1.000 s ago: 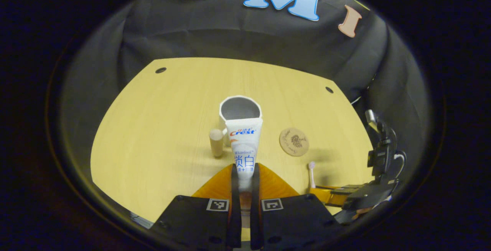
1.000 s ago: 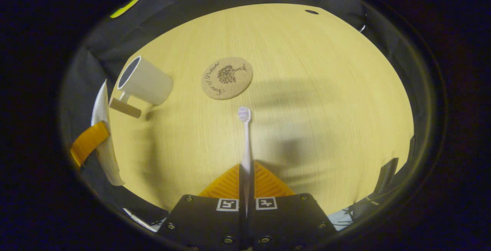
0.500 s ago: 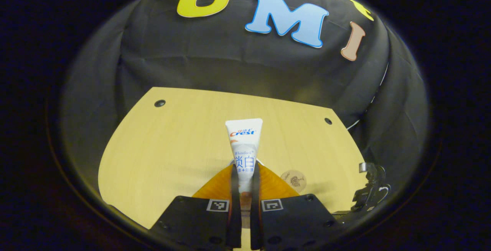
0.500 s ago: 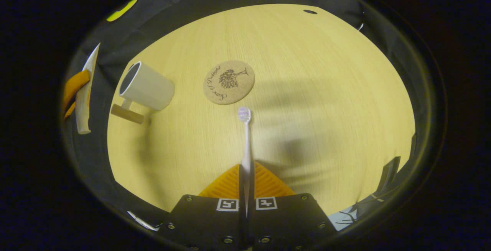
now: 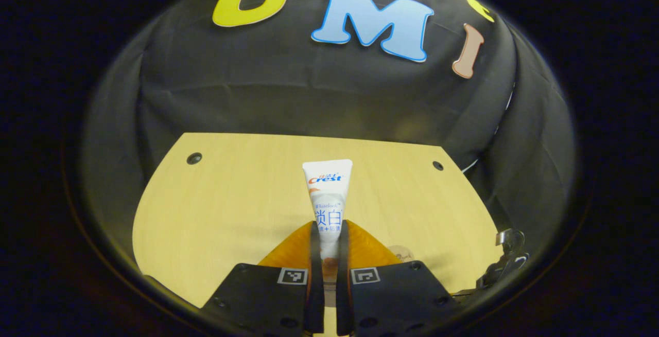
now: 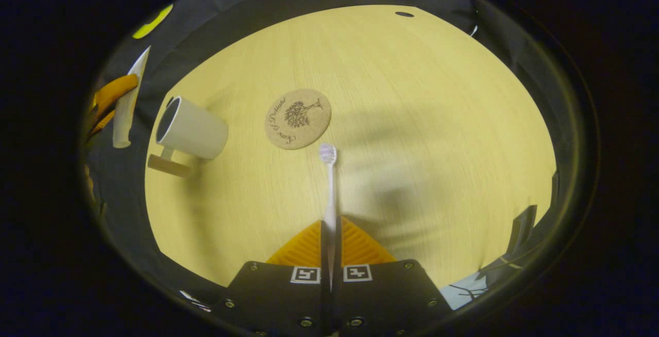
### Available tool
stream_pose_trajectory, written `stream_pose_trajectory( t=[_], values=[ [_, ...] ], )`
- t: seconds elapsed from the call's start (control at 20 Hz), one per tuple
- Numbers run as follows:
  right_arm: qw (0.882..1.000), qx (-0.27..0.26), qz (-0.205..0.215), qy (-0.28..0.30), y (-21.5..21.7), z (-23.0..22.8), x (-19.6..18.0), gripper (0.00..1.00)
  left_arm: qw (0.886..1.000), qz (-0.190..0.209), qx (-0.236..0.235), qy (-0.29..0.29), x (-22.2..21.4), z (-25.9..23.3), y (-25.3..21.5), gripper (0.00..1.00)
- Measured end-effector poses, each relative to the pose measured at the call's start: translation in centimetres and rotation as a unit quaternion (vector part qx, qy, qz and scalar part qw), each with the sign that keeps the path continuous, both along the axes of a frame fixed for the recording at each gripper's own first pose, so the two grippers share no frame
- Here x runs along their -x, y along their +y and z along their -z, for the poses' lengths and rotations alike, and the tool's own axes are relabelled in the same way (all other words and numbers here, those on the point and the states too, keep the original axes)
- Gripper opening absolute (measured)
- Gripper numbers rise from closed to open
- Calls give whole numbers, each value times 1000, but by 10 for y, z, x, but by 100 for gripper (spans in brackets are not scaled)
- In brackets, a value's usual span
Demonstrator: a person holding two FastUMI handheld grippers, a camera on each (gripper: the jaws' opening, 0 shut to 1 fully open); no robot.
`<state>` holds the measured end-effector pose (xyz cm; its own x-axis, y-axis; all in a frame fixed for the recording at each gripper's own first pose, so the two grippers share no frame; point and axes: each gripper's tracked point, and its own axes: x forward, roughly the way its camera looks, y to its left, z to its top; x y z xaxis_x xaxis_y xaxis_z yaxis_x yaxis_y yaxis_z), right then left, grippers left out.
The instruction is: Put the toothbrush and toothpaste on the desktop into the cup, then pick up the cup and place it on the coaster on the desktop.
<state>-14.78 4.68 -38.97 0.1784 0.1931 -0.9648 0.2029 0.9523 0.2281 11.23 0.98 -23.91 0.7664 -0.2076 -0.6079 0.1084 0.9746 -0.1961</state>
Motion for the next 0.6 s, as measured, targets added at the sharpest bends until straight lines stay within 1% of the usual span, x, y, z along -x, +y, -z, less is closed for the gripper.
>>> stream_pose_trajectory(
  t=[0.15, 0.25, 0.45, 0.6],
  values=[
    [1000, 0, 8, -1, -3, -2, 0, 2, 1000, 14, 6, -2, -14, 11, -7, 16],
    [1000, 3, 14, -1, -7, -3, 1, 2, 1000, 16, 7, -7, -20, 18, -7, 16],
    [999, 11, 33, 3, -20, -2, 4, 2, 1000, 23, -4, -18, -25, 28, -12, 16],
    [999, 14, 45, 9, -28, -1, 8, 2, 998, 33, -25, -44, -19, 32, -18, 16]
  ],
)
